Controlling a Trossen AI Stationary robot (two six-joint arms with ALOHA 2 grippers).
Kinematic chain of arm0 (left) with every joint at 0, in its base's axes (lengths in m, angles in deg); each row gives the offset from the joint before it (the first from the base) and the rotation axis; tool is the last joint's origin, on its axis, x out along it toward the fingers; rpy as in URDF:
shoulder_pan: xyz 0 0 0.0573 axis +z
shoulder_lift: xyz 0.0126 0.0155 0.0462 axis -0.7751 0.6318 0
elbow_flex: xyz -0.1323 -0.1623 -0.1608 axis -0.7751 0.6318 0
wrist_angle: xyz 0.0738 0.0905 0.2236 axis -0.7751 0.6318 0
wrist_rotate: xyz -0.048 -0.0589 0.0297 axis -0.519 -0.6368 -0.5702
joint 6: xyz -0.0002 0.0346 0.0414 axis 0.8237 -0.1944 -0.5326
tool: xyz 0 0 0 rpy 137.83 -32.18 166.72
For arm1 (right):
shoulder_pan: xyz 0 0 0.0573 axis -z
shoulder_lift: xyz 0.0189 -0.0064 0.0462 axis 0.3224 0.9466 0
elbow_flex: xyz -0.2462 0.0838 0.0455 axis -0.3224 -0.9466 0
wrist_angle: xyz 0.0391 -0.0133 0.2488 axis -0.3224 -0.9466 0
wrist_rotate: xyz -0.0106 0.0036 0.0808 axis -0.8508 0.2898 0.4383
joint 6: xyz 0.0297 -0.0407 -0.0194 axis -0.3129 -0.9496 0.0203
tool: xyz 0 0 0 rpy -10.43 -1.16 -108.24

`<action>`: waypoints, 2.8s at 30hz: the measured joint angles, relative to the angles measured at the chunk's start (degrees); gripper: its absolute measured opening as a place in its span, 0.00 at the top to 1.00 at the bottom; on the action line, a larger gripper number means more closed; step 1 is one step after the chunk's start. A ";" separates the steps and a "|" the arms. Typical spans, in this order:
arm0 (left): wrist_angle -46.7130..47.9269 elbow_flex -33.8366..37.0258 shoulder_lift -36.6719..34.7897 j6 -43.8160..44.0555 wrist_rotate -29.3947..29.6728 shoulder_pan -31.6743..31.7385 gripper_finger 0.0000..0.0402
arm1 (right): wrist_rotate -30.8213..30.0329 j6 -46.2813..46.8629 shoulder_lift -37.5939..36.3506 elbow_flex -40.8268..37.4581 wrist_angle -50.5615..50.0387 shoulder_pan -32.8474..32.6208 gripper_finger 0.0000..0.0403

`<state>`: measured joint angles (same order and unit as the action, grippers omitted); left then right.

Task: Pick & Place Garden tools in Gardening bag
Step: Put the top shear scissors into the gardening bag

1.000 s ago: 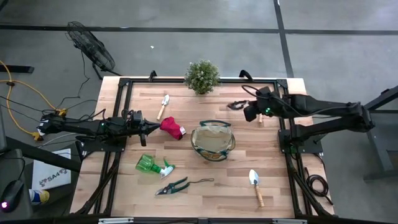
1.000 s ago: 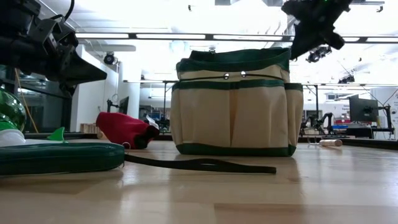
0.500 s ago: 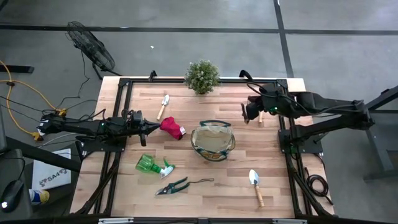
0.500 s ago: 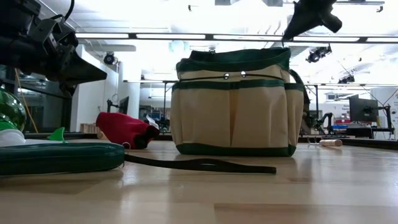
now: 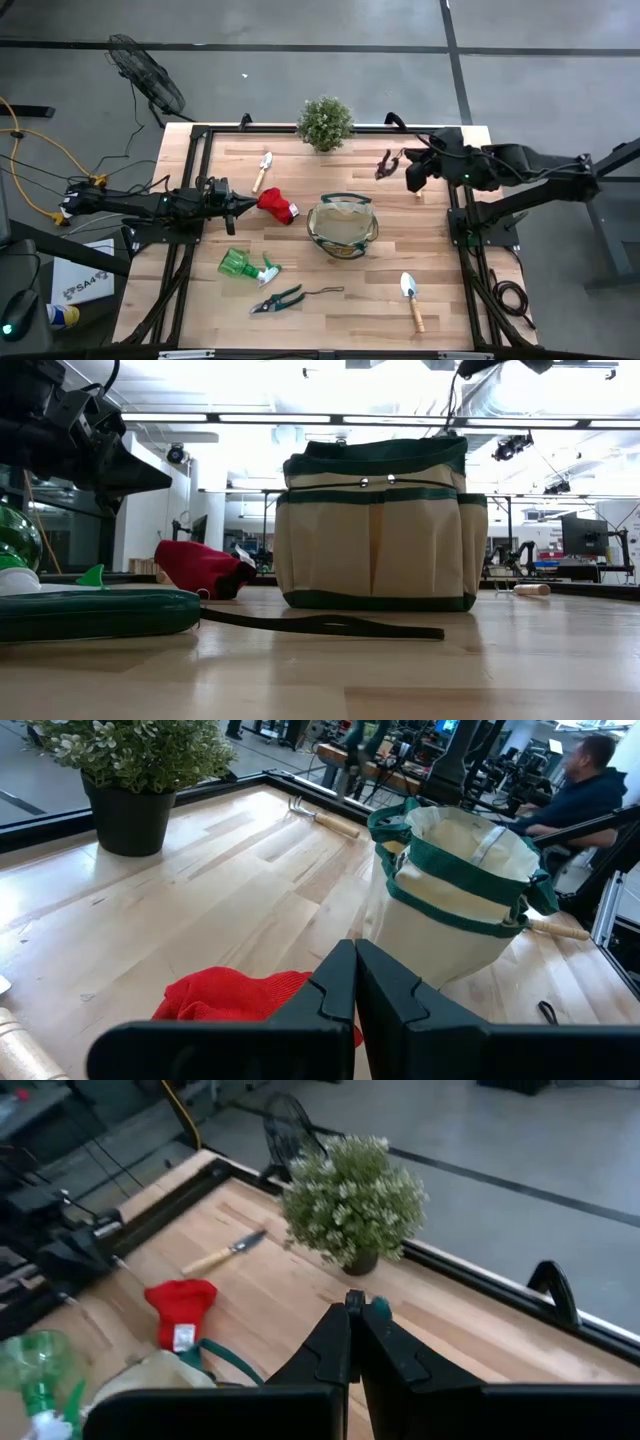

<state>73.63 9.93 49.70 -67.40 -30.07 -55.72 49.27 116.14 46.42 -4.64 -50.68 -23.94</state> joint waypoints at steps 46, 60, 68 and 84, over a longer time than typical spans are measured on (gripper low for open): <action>0.00 0.00 0.00 0.00 0.01 0.02 1.00 | 2.31 -3.27 0.07 4.50 -1.99 -28.69 0.99; 0.01 0.00 0.00 0.00 0.02 0.02 1.00 | 6.75 -21.71 1.27 4.50 2.14 -29.37 0.99; 0.00 0.00 0.00 0.00 0.02 0.02 1.00 | 9.87 -36.98 2.14 4.50 5.83 -29.33 0.99; 0.00 0.00 0.01 0.00 0.02 0.00 1.00 | 11.55 -43.75 2.75 4.50 7.06 -23.92 0.99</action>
<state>73.63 9.93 49.72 -67.40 -30.05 -55.72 60.83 72.39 49.18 -0.14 -43.62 -47.86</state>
